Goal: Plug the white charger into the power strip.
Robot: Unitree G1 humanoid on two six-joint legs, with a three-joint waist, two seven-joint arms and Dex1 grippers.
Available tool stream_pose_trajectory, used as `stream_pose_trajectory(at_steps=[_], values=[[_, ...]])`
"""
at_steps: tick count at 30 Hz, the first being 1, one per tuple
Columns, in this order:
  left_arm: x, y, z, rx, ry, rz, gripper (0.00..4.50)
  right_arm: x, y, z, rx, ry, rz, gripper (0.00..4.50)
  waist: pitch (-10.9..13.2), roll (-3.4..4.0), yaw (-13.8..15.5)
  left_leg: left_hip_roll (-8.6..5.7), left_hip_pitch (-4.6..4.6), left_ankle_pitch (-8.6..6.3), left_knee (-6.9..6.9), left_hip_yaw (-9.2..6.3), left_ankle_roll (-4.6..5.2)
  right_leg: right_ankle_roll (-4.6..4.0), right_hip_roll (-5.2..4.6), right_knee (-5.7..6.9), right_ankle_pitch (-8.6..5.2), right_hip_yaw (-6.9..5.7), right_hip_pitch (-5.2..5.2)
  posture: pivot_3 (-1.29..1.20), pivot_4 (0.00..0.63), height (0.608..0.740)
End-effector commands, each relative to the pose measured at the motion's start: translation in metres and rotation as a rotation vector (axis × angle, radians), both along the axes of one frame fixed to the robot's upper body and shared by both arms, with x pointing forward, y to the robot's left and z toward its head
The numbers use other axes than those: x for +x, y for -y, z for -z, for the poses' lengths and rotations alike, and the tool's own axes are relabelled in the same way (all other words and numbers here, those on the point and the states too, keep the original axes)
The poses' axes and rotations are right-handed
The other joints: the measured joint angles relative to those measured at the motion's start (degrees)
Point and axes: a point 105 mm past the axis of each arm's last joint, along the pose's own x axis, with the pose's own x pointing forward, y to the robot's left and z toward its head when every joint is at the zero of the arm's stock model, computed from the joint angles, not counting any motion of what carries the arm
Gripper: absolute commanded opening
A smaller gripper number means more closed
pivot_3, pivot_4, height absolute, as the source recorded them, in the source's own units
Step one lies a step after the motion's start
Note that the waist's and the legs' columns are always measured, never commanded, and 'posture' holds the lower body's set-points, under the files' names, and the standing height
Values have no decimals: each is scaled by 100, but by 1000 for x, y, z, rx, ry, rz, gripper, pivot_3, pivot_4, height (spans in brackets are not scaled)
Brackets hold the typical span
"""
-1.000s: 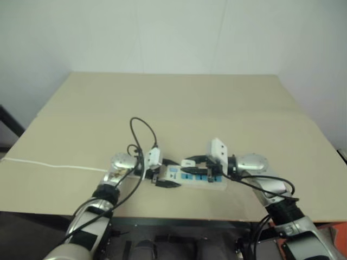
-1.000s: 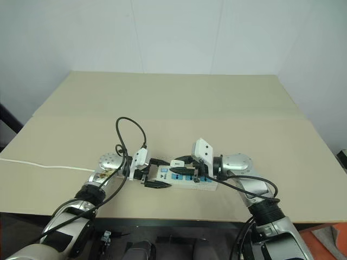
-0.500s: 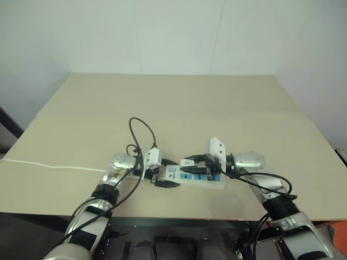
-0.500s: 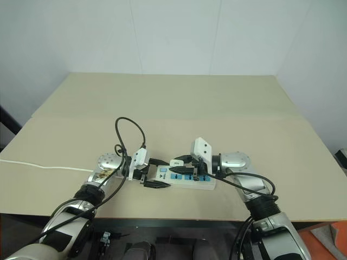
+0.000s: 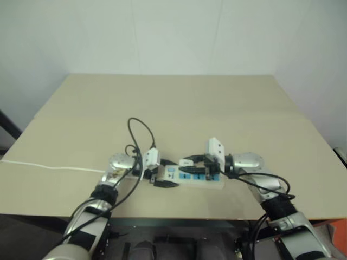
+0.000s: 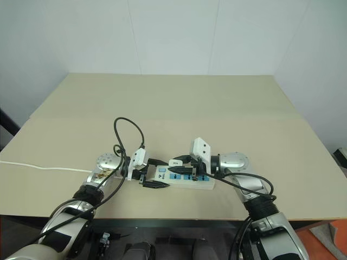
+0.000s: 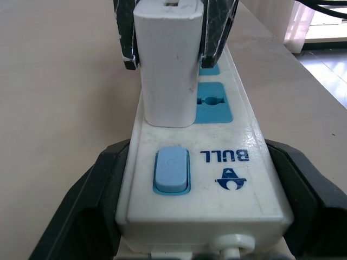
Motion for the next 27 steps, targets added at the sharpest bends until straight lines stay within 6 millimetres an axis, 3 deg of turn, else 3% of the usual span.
stream_pose_trajectory(at_steps=[1, 8, 14, 16, 18, 27], values=[[-3, -6, 11, 58, -18, -5, 3289, -9, 6, 38, -119, -135, 10, 2173, 1, -4, 12, 0, -1, 0, 0, -1, 0, 0, 0, 0, 0, 0, -1, 0, 150, 740], [-3, -5, 11, 48, -17, -19, 3289, -17, -1, 37, -93, -168, -17, 4439, 0, -6, -14, 0, -9, 0, -1, -2, 0, -1, 0, -2, -1, -1, -7, 0, 150, 740], [0, -5, 12, 54, -36, -45, 3289, -9, 8, 28, -100, -132, 43, 4439, 0, -6, -20, 0, -9, 0, -1, -2, 0, -1, 0, -2, -1, -1, -7, 0, 150, 740], [2, -5, 10, 61, -37, -54, 4030, -3, 15, 20, -87, -102, 78, 4500, 1, -7, -15, -1, -10, 0, -1, -2, 0, 0, -1, -2, -1, -1, -7, 0, 150, 740], [3, -7, 5, 56, -36, -53, 4487, -2, 21, 12, -71, -79, 103, 4500, 2, -6, -12, -1, -14, 0, -1, -2, 0, 0, -2, -2, -1, -1, -11, 0, 150, 740], [-10, -16, -26, 10, 3, 28, 4487, -8, 33, -23, -2, 12, 133, 4500, 42, -4, -69, 0, -99, 0, -1, 0, 0, -12, 1, 18, 7, 5, -107, 0, 150, 740]])
